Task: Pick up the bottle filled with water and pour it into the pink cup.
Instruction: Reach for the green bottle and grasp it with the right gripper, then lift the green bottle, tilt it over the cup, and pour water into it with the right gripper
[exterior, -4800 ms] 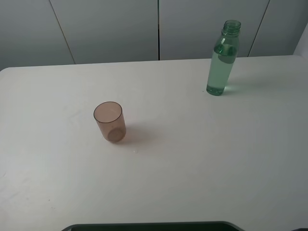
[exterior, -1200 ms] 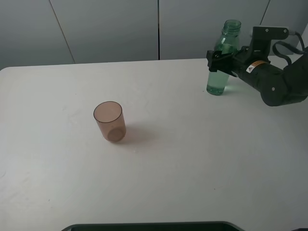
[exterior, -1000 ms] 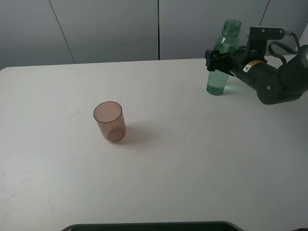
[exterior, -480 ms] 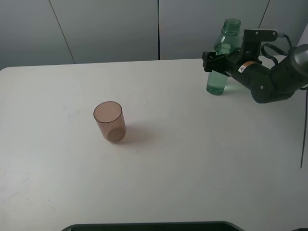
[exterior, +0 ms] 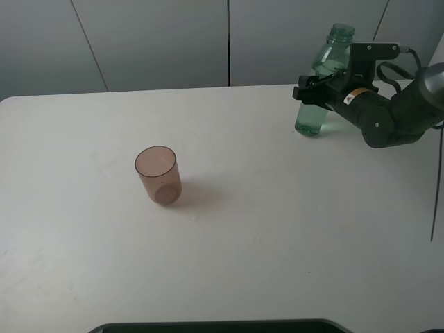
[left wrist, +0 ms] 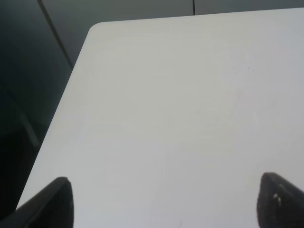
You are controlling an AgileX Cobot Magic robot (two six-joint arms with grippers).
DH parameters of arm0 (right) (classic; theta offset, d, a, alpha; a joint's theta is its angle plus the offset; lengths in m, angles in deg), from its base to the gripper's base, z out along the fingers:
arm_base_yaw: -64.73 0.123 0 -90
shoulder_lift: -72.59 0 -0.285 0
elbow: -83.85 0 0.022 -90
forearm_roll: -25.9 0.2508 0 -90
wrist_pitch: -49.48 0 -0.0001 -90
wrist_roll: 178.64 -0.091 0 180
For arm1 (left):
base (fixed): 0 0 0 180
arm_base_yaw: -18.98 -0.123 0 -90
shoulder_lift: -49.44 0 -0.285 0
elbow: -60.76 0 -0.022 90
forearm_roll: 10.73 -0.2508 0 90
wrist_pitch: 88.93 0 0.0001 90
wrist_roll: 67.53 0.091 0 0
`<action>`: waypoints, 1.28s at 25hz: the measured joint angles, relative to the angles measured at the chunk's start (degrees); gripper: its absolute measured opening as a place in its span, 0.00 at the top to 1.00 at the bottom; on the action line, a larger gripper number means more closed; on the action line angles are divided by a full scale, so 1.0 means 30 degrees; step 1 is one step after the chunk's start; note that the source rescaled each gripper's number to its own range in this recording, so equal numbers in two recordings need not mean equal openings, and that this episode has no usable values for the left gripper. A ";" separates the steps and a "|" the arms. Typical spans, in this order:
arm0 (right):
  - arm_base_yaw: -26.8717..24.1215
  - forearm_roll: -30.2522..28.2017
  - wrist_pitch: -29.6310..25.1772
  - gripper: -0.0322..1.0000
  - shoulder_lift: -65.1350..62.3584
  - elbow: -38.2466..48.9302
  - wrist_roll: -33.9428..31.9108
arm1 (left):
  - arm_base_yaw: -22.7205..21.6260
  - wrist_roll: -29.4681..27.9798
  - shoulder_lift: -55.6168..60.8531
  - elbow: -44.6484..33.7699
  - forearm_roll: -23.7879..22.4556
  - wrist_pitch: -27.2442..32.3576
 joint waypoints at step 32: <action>0.0023 -0.1417 -0.4176 0.97 -0.5240 0.0133 0.2273 | 0.0000 -0.0073 0.0000 0.0000 0.0035 0.0000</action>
